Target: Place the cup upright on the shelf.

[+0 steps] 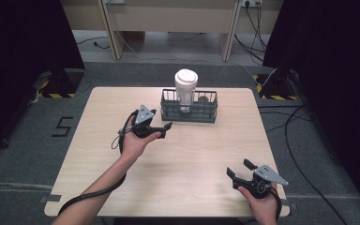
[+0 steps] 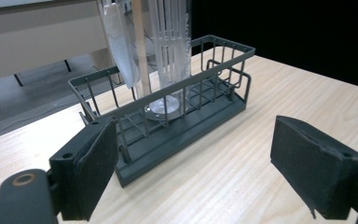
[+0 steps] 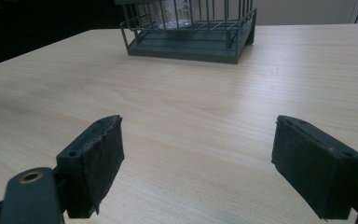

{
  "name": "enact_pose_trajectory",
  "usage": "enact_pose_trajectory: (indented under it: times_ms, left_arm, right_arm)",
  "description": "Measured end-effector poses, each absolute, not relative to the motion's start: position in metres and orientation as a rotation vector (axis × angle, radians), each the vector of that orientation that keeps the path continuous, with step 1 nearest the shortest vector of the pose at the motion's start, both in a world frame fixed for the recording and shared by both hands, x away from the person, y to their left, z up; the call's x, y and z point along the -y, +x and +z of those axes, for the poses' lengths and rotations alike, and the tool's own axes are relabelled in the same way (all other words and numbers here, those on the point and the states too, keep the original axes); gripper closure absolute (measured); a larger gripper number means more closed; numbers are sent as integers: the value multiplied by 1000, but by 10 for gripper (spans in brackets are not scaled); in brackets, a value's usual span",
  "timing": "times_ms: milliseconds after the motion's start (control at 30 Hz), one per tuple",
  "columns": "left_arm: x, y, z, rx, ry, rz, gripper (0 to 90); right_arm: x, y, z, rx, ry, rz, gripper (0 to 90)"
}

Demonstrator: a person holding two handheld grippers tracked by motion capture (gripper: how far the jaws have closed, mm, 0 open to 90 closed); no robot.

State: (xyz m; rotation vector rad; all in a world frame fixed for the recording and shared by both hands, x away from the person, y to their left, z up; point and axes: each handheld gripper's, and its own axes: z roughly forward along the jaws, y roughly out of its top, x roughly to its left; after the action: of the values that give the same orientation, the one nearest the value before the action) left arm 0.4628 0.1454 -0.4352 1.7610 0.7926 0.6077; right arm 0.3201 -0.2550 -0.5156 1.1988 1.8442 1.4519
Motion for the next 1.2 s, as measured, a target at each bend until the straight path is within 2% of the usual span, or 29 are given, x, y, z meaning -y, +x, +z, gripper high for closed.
enact_pose_trajectory:
  times_ms: [1200]
  left_arm:
    - [-188,387,-467,-776,1752,583,146]
  right_arm:
    - [255,320,-516,-1839,1206,1451,172]
